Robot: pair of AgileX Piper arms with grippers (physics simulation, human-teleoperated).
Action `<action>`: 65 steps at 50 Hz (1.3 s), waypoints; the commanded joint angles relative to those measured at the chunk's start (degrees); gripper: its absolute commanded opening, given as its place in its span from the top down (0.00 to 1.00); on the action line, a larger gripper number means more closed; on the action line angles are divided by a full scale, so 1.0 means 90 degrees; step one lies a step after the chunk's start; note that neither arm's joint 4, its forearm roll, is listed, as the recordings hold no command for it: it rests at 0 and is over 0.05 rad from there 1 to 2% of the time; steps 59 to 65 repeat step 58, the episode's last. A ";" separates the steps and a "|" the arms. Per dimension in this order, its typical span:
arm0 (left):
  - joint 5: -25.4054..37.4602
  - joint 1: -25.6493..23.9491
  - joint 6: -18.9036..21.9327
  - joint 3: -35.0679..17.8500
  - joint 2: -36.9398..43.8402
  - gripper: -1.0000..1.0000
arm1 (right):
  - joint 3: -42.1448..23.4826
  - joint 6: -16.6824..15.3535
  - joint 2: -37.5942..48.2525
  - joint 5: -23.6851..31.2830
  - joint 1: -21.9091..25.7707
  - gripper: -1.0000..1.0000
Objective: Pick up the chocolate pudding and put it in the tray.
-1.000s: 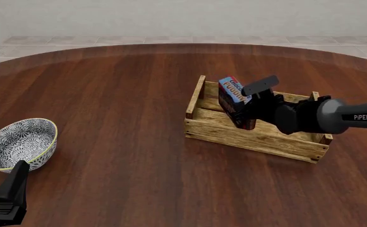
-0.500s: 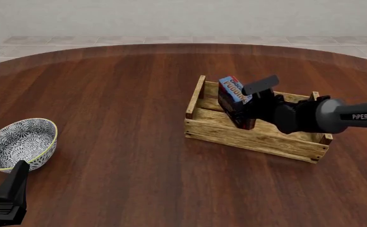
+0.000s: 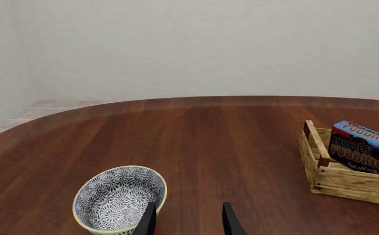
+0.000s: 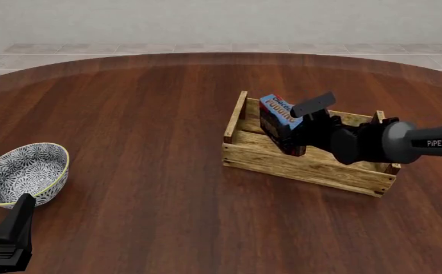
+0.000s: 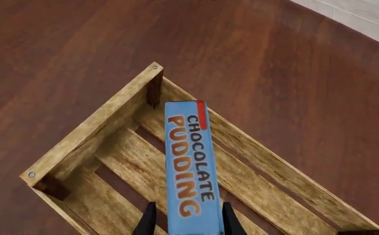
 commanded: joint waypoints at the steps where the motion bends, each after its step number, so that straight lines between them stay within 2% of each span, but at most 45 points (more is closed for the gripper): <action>1: 0.0000 0.0000 0.0000 0.0000 0.0000 0.00 | 0.0106 0.0047 -0.0129 -0.0019 0.0046 0.00; 21: 0.0000 0.0000 0.0000 0.0000 0.0000 0.00 | 0.0176 0.0185 -0.1042 0.0424 0.0045 0.00; 39: 0.0000 0.0000 0.0000 0.0000 0.0000 0.00 | 0.0400 0.0339 -0.3297 0.1495 0.0276 0.00; 42: 0.0000 0.0000 0.0000 0.0000 0.0000 0.00 | 0.0409 0.0274 -0.3994 0.1879 0.0319 0.00; 49: 0.0000 0.0000 0.0000 0.0000 0.0000 0.00 | 0.0293 0.0200 -0.4896 0.2455 0.0236 0.00; 58: 0.0000 0.0000 0.0000 0.0000 0.0000 0.00 | 0.0243 0.0259 -0.6439 0.3342 0.0278 0.00; 65: 0.0000 0.0000 0.0000 0.0000 0.0000 0.00 | 0.0243 0.0259 -0.6439 0.3342 0.0278 0.00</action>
